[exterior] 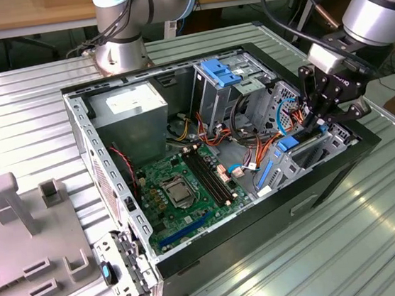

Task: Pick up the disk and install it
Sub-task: 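Insert the first disk wire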

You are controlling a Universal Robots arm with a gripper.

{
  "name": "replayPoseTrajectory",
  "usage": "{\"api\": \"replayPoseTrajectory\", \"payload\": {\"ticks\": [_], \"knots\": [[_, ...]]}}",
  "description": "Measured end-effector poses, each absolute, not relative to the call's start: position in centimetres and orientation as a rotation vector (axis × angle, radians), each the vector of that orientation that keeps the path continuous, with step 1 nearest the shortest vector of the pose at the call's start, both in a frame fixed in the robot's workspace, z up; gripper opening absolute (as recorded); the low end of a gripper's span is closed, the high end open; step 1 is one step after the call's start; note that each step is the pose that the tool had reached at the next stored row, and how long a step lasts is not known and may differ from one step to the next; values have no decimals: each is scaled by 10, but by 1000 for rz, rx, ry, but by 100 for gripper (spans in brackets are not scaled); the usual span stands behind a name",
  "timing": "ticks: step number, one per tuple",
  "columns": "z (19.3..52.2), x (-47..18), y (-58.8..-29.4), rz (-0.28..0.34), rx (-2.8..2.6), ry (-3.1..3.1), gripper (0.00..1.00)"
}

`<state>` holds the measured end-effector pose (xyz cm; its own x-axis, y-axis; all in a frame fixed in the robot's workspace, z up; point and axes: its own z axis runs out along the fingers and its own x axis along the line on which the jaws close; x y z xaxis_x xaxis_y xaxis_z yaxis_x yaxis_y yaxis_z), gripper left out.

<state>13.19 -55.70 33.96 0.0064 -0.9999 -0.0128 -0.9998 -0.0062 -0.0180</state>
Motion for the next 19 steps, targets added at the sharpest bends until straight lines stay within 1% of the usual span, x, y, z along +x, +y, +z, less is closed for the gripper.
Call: {"api": "replayPoseTrajectory", "payload": {"ticks": [7,8,9,17,18,19], "knots": [[339,132,-557,-5,-2212,2199,17],[340,132,-557,-4,-2212,2199,18],[341,132,-557,-5,-2213,2199,24],[351,132,-557,-4,-2212,2198,24],[351,132,-557,-3,-2212,2198,23],[351,132,-557,-2,-2211,2198,16]]}}
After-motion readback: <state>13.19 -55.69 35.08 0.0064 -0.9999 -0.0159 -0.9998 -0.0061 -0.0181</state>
